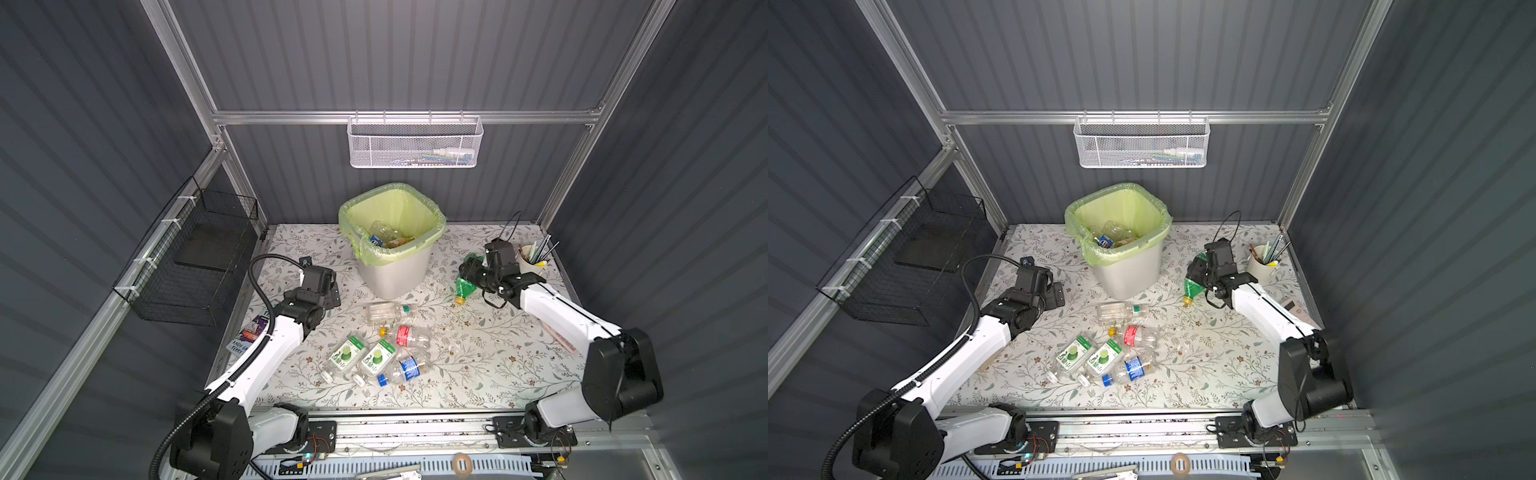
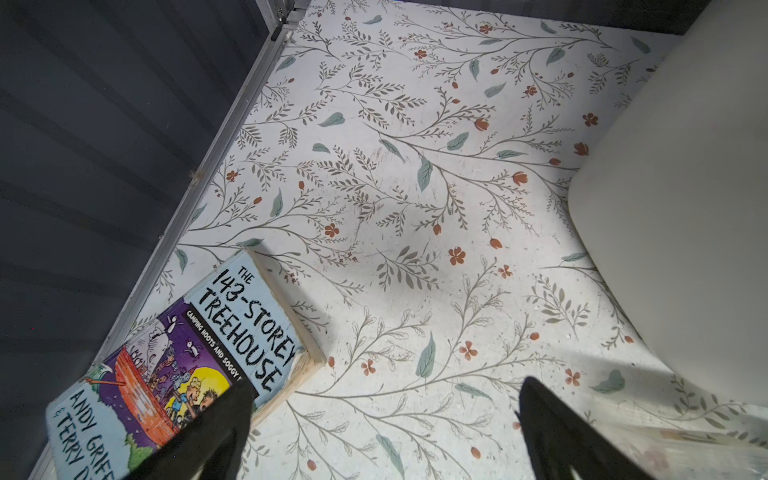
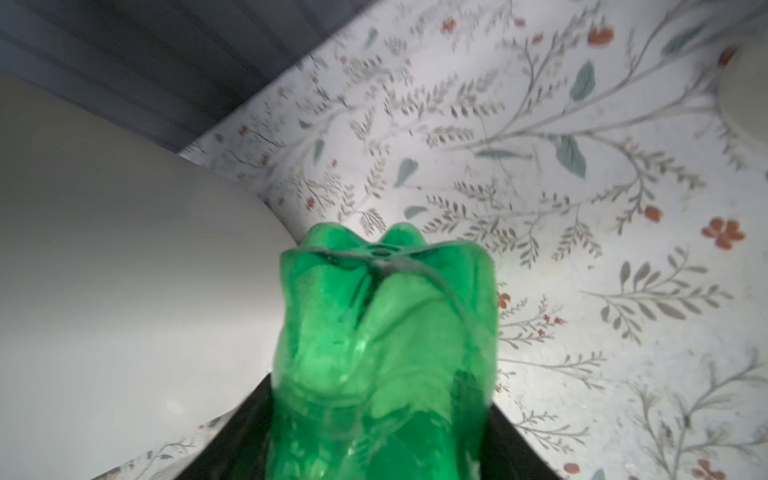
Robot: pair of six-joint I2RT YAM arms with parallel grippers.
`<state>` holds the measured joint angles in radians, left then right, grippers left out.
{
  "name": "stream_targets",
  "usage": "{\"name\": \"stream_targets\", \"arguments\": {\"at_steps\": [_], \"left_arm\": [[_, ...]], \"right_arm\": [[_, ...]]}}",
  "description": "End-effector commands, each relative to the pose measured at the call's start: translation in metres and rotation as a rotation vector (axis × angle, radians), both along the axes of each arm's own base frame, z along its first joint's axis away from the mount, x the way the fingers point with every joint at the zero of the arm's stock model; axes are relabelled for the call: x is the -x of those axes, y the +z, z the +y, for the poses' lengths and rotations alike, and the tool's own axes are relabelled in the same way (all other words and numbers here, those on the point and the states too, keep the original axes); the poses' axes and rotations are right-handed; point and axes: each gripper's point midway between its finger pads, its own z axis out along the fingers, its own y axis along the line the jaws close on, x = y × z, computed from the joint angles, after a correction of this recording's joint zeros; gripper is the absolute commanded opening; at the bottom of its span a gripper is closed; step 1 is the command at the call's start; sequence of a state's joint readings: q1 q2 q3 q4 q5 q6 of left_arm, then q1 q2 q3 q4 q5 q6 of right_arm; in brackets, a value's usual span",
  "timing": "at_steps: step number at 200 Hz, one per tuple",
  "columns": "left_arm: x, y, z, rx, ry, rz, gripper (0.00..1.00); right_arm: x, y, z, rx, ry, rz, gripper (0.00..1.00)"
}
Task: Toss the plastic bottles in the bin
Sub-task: 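Lift the green bottle with the right gripper over the bin and release it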
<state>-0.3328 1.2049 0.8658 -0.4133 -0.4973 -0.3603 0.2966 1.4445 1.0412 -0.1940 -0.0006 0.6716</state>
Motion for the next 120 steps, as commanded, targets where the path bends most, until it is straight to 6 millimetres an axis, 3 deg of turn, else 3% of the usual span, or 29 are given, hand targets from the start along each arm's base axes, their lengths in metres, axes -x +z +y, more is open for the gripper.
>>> {"name": "stream_targets", "arguments": {"at_steps": [1,39,68,90,105,120], "left_arm": [[0.0,-0.005,-0.003,0.024,0.004,0.0,1.0],[0.001,-0.003,-0.003,0.018,-0.008,0.002,1.0],[0.004,-0.001,-0.002,0.012,-0.019,-0.003,1.0],[0.003,-0.005,-0.005,0.016,-0.03,0.009,1.0],[0.0,-0.006,-0.007,0.015,-0.036,0.02,1.0],[-0.001,-0.005,-0.007,0.01,-0.037,0.032,1.0]], "right_arm": [[-0.008,0.061,0.001,-0.041,0.028,-0.152,0.59],[-0.021,0.185,0.016,-0.168,0.084,-0.43,0.59],[-0.029,0.244,0.047,-0.283,0.184,-0.552,0.59],[-0.038,0.258,0.1,-0.286,0.355,-0.531,0.6],[-0.048,0.24,0.138,-0.259,0.481,-0.422,0.64],[-0.057,0.227,0.152,-0.236,0.51,-0.363,0.8]]}}
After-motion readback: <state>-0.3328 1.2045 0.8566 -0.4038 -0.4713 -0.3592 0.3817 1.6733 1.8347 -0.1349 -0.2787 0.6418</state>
